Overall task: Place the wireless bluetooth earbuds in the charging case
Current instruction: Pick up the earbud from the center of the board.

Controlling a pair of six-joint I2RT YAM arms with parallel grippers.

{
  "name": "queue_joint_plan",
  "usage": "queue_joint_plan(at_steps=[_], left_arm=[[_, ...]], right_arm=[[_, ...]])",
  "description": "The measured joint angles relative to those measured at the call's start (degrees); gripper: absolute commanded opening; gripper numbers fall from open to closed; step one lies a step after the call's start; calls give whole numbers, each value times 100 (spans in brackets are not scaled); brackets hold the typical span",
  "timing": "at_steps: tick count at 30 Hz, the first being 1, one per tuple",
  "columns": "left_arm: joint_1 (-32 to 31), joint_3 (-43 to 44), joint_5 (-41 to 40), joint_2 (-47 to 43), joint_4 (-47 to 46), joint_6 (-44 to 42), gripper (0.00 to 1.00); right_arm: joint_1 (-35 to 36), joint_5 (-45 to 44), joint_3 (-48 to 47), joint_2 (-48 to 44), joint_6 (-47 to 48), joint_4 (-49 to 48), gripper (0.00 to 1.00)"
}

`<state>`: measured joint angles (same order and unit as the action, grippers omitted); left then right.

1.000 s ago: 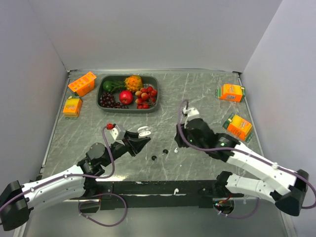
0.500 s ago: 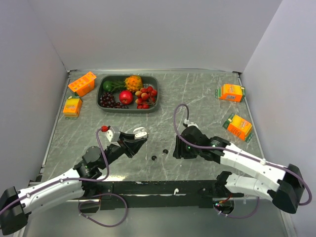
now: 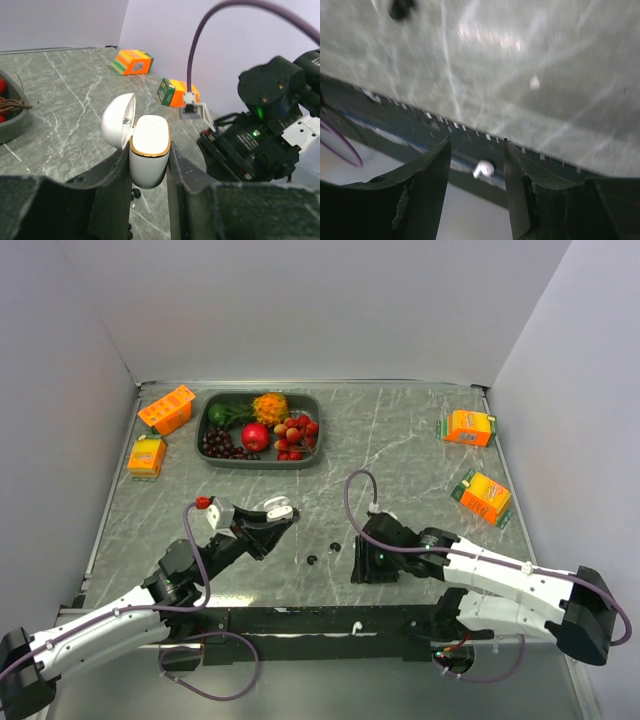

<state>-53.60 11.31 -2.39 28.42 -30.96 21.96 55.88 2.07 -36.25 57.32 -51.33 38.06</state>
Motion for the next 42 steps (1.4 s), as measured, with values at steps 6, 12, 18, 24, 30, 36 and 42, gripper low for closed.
queue_joint_plan(at_steps=[6, 12, 18, 24, 30, 36, 42], left_arm=[[0, 0, -33, 76, 20, 9, 1], [-7, 0, -28, 208, 31, 13, 1], [-44, 2, -28, 103, 103, 59, 1], [-87, 2, -28, -238, 323, 153, 1], [-125, 2, -31, -577, 455, 153, 1], [-181, 0, -31, -601, 472, 153, 1], [-251, 0, -50, -619, 487, 153, 1]], right_arm=[[601, 210, 181, -153, -533, 411, 54], [960, 280, 238, 74, -925, 345, 54], [1163, 350, 404, 372, -1211, 256, 53], [1305, 472, 402, 717, -1314, 94, 51], [1329, 678, 400, 1163, -1340, -11, 49], [1338, 815, 387, 1335, -1340, -85, 47], [1419, 911, 350, 1443, -1338, -131, 45]])
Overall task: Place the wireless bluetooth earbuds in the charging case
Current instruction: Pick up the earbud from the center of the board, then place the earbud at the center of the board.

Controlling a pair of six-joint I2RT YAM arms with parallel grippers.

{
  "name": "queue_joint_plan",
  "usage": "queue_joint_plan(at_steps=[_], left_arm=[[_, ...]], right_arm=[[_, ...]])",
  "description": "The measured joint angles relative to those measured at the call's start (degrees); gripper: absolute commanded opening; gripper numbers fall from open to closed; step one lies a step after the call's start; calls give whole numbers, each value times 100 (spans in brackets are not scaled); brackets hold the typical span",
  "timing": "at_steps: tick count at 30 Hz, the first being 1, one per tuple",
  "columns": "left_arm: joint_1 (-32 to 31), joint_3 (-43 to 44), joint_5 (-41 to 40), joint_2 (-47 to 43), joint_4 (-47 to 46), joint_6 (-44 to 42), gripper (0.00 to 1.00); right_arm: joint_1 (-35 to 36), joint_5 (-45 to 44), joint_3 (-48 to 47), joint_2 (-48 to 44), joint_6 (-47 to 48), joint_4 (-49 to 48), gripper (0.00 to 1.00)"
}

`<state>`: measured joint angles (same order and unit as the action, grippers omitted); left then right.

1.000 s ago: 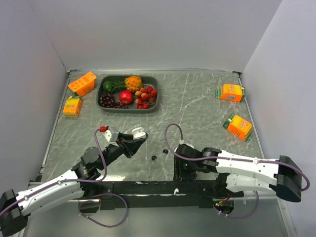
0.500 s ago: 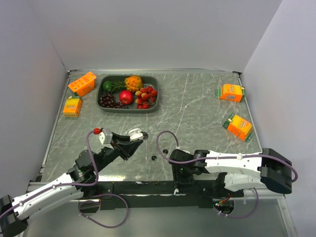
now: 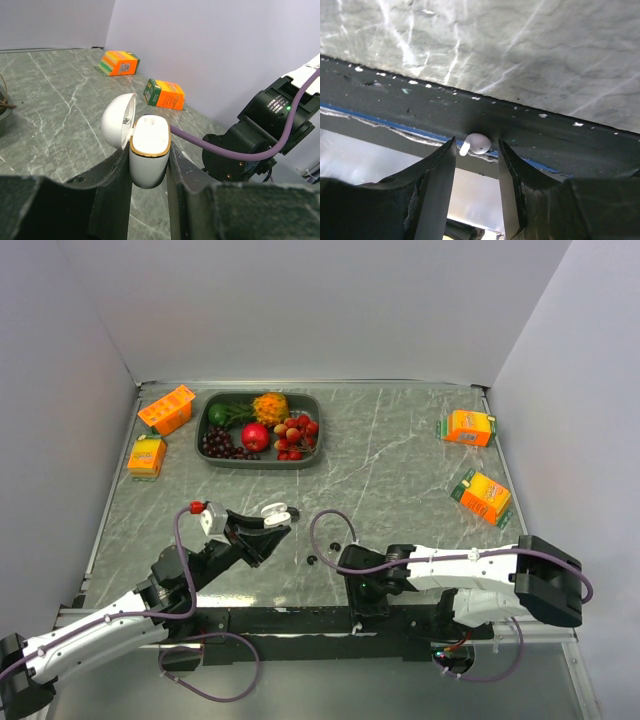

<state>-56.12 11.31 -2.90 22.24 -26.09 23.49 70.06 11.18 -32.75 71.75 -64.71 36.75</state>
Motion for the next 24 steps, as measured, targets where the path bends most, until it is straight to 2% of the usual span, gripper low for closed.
queue_joint_plan(at_steps=[14, 24], left_arm=[[-151, -4, -127, -66, 140, -4, 1], [-190, -4, -186, -79, 166, -13, 1]], right_arm=[[48, 247, -9, 197, 7, -136, 32], [55, 125, -181, 208, 142, 4, 10]])
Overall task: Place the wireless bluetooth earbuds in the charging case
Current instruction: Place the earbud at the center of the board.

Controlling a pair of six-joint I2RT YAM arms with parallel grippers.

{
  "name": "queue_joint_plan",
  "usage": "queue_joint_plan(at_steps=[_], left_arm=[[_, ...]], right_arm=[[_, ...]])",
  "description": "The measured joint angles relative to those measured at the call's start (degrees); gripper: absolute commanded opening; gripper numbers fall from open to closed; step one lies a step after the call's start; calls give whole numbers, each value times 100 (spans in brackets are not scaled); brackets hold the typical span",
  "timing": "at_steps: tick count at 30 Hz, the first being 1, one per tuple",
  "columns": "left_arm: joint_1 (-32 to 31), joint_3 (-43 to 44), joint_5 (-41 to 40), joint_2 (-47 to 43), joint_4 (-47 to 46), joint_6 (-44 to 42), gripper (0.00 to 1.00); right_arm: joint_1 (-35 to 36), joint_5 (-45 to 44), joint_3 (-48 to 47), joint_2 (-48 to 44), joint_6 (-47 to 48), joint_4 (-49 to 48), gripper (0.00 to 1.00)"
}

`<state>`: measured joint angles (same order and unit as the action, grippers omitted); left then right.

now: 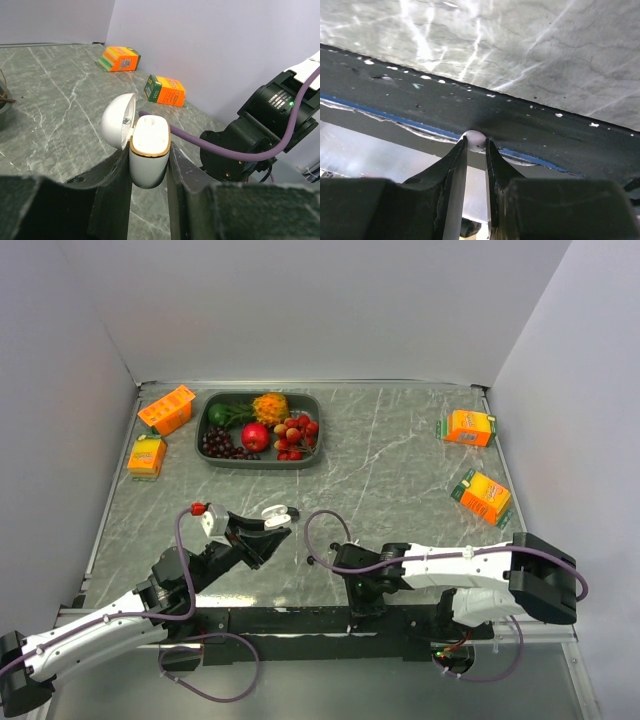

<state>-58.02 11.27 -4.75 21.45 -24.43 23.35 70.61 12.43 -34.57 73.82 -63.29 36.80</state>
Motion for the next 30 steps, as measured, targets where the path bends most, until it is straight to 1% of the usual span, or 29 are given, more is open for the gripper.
queue_joint_plan(at_steps=[1, 2, 4, 7, 11, 16, 19, 26, 30], left_arm=[[-4, 0, -11, 0, 7, -2, 1], [-4, 0, -17, 0, 13, -7, 1], [-11, 0, -33, -11, 39, -9, 1], [-17, 0, -74, -50, 55, -13, 1], [-20, 0, -122, -74, 87, -17, 1], [-20, 0, -197, -111, 168, -37, 1], [-20, 0, -269, -111, 203, -37, 1], [-20, 0, -422, 26, 247, -59, 1], [-20, 0, -459, 323, 245, -144, 1]], right_arm=[[-11, -39, -52, 13, 20, 24, 8], [-28, -83, -116, 28, 61, 59, 4], [-85, -155, -225, 42, 151, 125, 0], [-223, -332, -422, 42, 310, 304, 0], [-535, -699, -916, 44, 708, 669, 0], [-1029, -1386, -1674, 79, 1390, 951, 0], [-1248, -1956, -2002, 131, 1810, 981, 0], [-1303, -3108, -2468, 133, 2535, 1040, 0], [-1403, -3512, -2573, 369, 2817, 957, 0]])
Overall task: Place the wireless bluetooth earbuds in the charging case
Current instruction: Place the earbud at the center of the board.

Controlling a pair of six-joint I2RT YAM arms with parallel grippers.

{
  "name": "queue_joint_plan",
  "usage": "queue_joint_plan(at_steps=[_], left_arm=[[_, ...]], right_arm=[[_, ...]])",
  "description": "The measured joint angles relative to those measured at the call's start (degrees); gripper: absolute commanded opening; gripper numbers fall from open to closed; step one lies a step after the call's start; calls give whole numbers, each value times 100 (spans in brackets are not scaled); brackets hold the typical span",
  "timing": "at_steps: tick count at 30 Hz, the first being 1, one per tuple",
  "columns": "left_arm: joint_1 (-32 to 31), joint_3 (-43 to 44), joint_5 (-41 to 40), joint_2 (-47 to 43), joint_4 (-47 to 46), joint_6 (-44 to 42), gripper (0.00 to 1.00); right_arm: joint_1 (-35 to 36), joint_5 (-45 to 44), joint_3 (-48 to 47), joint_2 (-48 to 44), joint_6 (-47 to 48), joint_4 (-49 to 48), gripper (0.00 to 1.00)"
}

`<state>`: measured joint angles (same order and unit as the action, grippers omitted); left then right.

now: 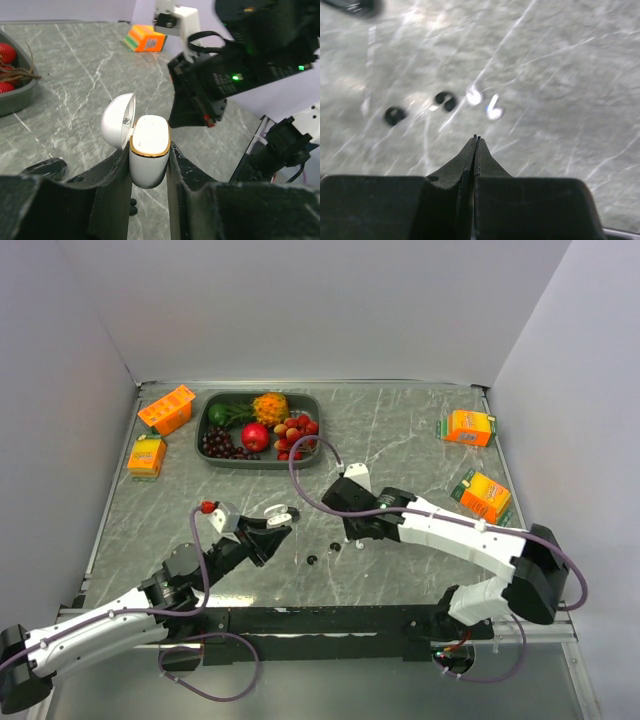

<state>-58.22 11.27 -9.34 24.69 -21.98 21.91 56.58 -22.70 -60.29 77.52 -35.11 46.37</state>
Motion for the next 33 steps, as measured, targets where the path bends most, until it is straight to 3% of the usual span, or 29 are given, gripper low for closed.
queue_joint_plan(at_steps=[3, 7, 8, 13, 19, 25, 33], left_arm=[[0, 0, -9, 203, -44, -33, 1], [0, 9, -9, 321, -33, -96, 1], [0, 24, -13, 317, 7, -120, 1], [0, 48, -92, 114, 50, -122, 1], [0, 48, -107, 22, 50, -118, 1], [0, 50, -107, 0, 52, -116, 1], [0, 48, -109, -205, 101, -111, 1]], right_arm=[[-247, -55, 0, 378, 101, -144, 0], [-483, -31, 26, 721, 175, -365, 23], [-503, -9, 37, 717, 188, -389, 33], [-695, 400, 42, 702, 262, -664, 42], [-896, 789, 0, 815, 407, -828, 45], [-966, 1167, -70, 1176, 446, -979, 39], [-997, 1224, -70, 1213, 769, -1095, 41]])
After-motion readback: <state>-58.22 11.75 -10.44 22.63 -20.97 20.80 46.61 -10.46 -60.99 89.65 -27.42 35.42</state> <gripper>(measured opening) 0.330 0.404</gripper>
